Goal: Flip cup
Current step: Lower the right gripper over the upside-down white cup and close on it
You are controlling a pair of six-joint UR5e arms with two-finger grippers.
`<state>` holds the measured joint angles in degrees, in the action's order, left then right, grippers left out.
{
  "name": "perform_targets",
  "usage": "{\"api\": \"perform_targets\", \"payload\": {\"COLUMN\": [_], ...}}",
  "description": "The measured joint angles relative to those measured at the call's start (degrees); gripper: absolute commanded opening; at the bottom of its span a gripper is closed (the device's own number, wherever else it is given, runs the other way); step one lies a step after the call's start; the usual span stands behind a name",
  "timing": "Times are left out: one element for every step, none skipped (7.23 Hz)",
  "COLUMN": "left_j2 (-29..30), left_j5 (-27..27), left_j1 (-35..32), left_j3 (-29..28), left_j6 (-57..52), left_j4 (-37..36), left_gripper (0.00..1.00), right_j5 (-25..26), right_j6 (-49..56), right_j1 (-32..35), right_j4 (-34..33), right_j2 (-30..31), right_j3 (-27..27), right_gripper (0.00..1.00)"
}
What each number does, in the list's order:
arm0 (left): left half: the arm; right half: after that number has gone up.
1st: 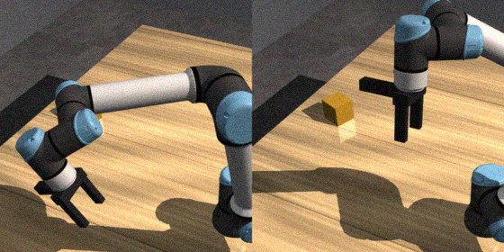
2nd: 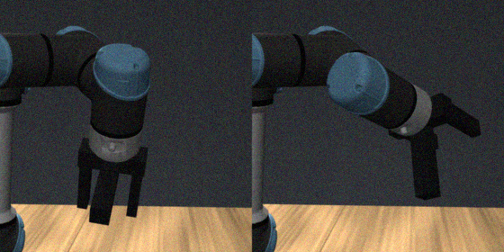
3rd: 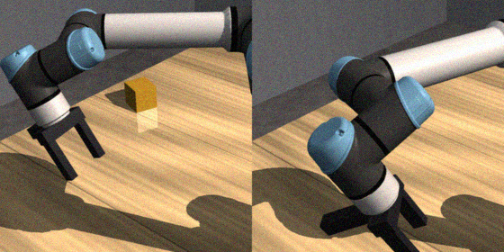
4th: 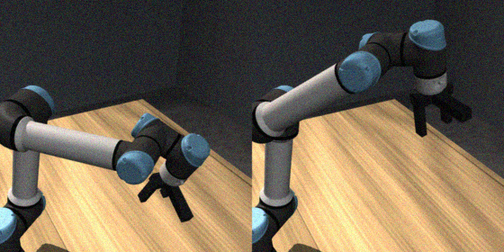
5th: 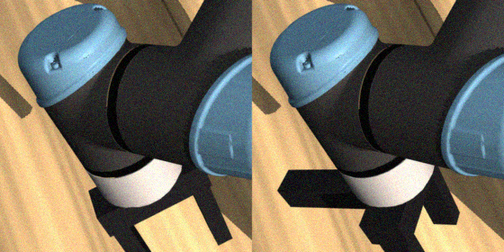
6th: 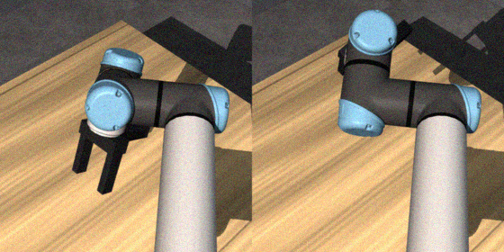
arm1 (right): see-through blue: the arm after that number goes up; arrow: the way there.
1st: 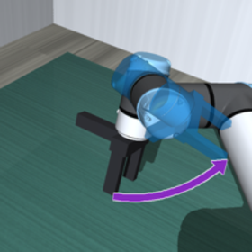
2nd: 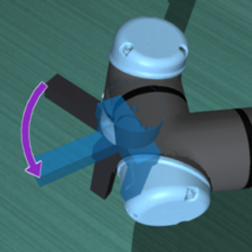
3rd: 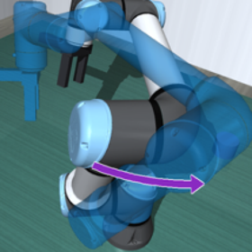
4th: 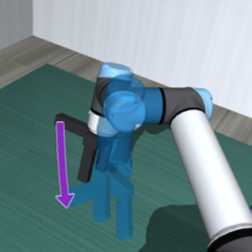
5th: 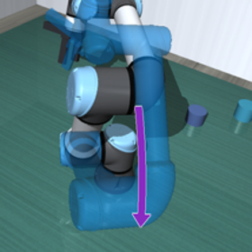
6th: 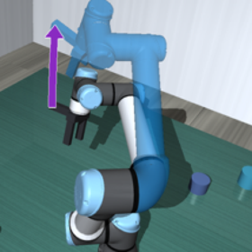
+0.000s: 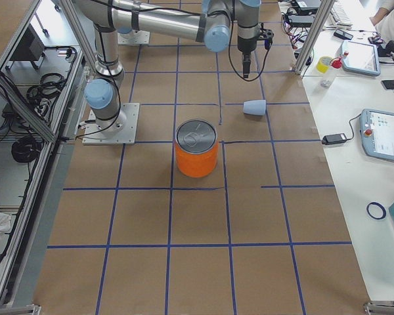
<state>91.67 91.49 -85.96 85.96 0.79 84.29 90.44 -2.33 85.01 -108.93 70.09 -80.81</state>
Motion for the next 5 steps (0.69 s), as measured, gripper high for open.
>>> {"api": "perform_targets", "payload": {"left_j2": [0.00,0.03,0.04,0.04,0.06], "left_j5": [0.00,-0.02,-0.06,-0.07,-0.08], "left_j1": [0.00,0.01,0.03,0.02,0.01], "left_j3": [0.00,0.00,0.00,0.00,0.00], "left_j6": [0.00,0.00,0.00,0.00,0.00], "left_j4": [0.00,0.00,0.00,0.00,0.00], "left_gripper": [1.00,1.00,1.00,1.00,1.00], "right_j5": [-0.08,-0.03,0.04,-0.05,-0.29], "right_j6": [-0.27,-0.57,-0.83,-1.16,-1.87], "right_j1": [-0.01,0.00,0.03,0.06,0.07], "right_j4": [-2.00,-5.49,-8.72,-10.61,-11.43], "right_j2": [-5.37,-10.13,-13.85,-16.30,-17.70], "right_j3": [3.08,4.55,5.05,5.06,4.71], "right_gripper": [1.00,1.00,1.00,1.00,1.00]}}
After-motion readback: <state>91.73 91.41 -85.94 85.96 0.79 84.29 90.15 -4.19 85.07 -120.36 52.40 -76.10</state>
